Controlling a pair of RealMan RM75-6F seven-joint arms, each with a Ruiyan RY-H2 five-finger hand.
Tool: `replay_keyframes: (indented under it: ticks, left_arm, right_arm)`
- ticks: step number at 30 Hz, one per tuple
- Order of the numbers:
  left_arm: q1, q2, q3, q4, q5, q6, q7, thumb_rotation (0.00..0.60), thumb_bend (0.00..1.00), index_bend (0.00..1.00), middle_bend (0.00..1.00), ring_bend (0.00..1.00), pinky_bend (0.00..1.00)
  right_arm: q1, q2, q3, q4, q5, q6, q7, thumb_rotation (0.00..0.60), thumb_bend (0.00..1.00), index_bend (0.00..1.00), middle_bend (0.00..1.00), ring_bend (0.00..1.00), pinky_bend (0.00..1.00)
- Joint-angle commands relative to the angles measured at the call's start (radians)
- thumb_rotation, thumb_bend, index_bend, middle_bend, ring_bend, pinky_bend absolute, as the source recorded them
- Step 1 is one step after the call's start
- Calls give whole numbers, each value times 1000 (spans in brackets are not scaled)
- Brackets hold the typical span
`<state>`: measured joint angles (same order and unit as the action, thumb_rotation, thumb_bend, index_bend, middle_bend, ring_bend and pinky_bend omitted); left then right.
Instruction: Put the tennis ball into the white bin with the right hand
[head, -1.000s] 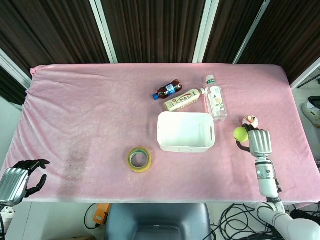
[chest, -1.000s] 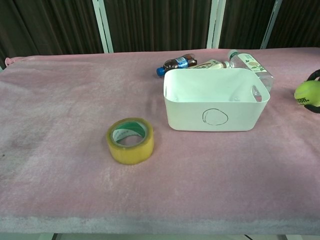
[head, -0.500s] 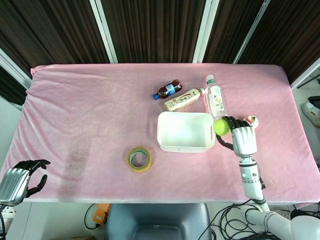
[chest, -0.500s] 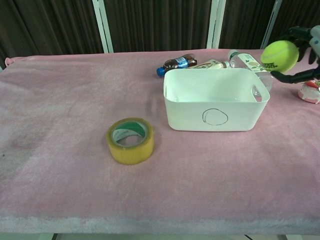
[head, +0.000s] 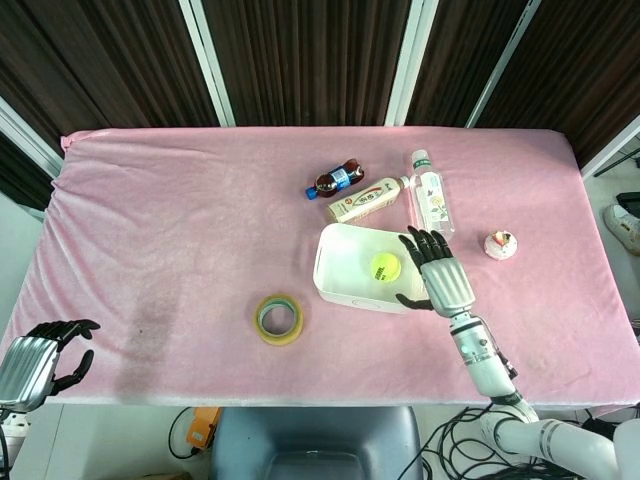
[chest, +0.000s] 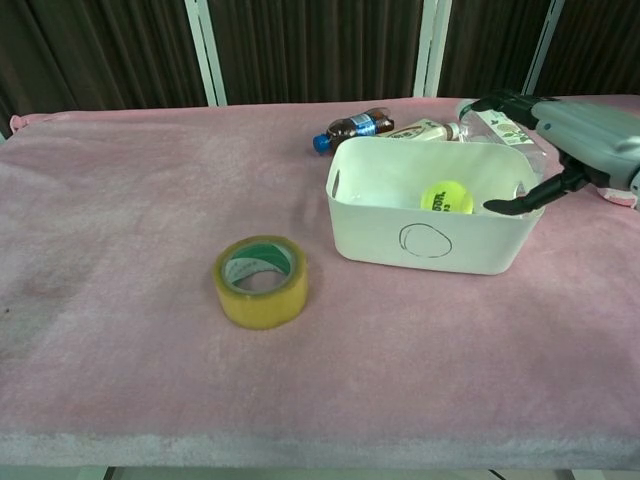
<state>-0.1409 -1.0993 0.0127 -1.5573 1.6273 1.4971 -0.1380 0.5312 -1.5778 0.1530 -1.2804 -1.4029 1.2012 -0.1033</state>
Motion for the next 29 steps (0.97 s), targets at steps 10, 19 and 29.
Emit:
replay_keyframes:
  ticks: [10, 19, 29]
  left_arm:
    - [-6, -3, 3, -9, -3, -19, 24, 600, 441, 378, 477, 407, 433]
    - [-3, -12, 2, -6, 12, -2, 45, 600, 440, 378, 476, 406, 436]
    - [-3, -17, 4, -6, 17, -1, 56, 600, 441, 378, 472, 406, 444]
  right_arm:
    - [-372, 290, -259, -242, -191, 415, -9, 600, 301, 139, 23, 0, 115]
    - [-482, 257, -259, -95, -178, 488, 50, 600, 176, 67, 18, 0, 116]
    - [-487, 254, -237, -99, -193, 453, 49, 600, 176, 51, 16, 0, 120]
